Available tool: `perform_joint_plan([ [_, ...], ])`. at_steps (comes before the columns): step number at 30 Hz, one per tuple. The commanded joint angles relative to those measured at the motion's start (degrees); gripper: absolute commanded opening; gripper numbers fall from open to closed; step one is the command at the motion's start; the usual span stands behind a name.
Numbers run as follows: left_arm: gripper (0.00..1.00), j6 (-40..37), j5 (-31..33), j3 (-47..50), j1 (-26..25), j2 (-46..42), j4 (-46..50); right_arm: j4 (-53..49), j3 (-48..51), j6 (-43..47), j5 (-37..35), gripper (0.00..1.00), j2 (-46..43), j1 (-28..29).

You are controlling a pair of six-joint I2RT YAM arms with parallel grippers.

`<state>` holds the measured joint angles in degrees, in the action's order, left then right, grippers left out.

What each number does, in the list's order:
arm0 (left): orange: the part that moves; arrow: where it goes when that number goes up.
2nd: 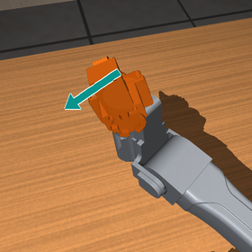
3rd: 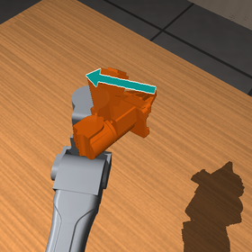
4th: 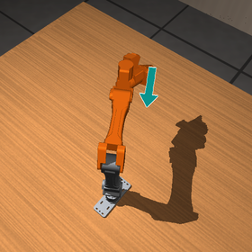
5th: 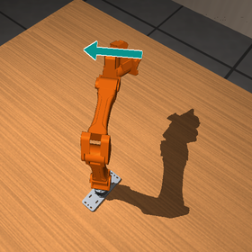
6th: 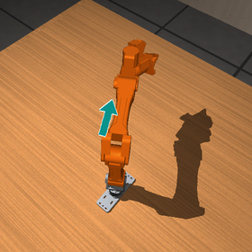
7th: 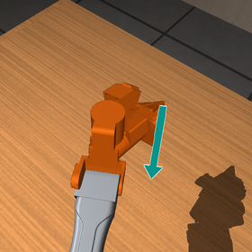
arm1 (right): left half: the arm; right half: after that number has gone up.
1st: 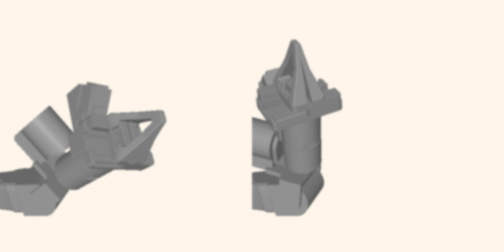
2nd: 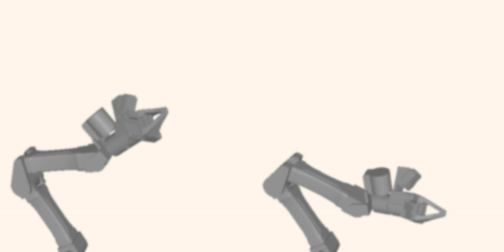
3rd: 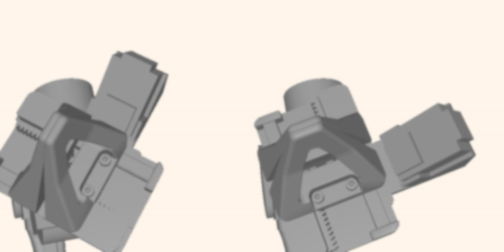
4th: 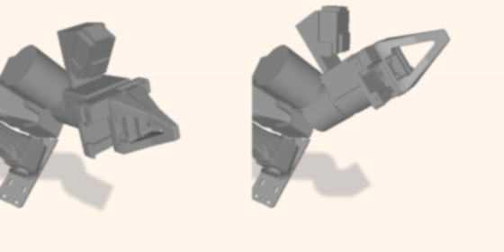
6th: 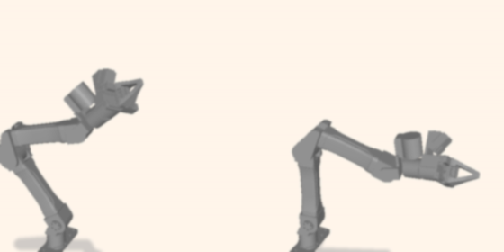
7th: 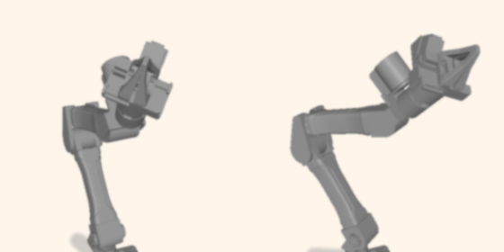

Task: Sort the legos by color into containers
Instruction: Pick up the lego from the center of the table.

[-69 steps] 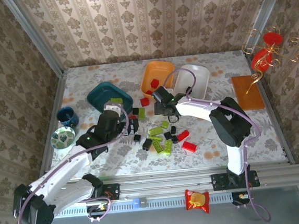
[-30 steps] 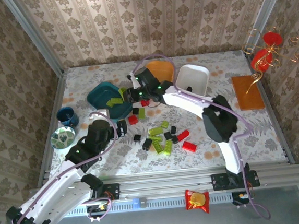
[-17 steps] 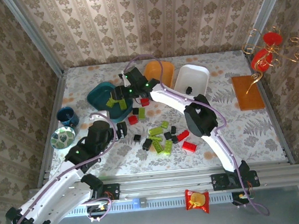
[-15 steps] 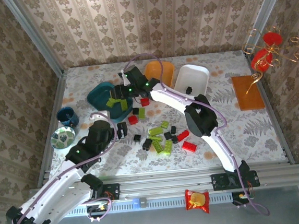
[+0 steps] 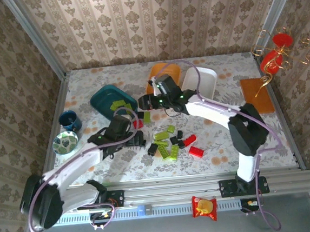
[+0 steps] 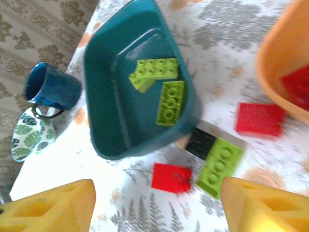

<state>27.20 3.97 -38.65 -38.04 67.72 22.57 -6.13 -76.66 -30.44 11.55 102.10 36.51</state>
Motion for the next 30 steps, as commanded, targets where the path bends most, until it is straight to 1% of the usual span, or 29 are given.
perform_joint_plan([
  [1,0.86,-1.14,-6.82,-2.22,0.25,5.30,-0.60,1.81,6.82,-1.14,-3.56,0.71,-5.78,-1.62],
  [5,0.85,-2.43,-8.79,-2.92,-1.41,10.40,-2.69,2.34,13.18,-2.31,-4.02,0.71,-10.64,-3.66],
  [9,0.77,-2.93,-7.85,-4.22,-2.64,14.65,-2.51,2.29,16.46,-2.26,-4.90,0.71,-13.84,-4.68],
  [10,0.76,-2.90,-7.63,-4.24,-2.61,15.32,-2.72,2.26,16.90,-2.29,-5.01,0.71,-14.31,-4.76],
  [13,0.71,-2.94,-7.08,-4.51,-2.79,17.12,-3.03,2.30,17.72,-2.26,-5.22,0.71,-15.47,-5.12],
  [17,0.62,-3.30,-6.67,-5.32,-3.15,19.05,-3.04,2.27,18.27,-2.17,-5.66,0.71,-16.32,-5.31],
  [26,0.40,-2.70,-5.93,-4.98,-3.22,18.04,-3.67,2.92,19.90,-2.78,-6.47,0.71,-17.37,-6.00],
  [30,0.34,-2.97,-5.81,-6.45,-3.13,15.84,-2.82,2.41,21.31,-3.31,-8.76,0.71,-19.08,-6.34],
])
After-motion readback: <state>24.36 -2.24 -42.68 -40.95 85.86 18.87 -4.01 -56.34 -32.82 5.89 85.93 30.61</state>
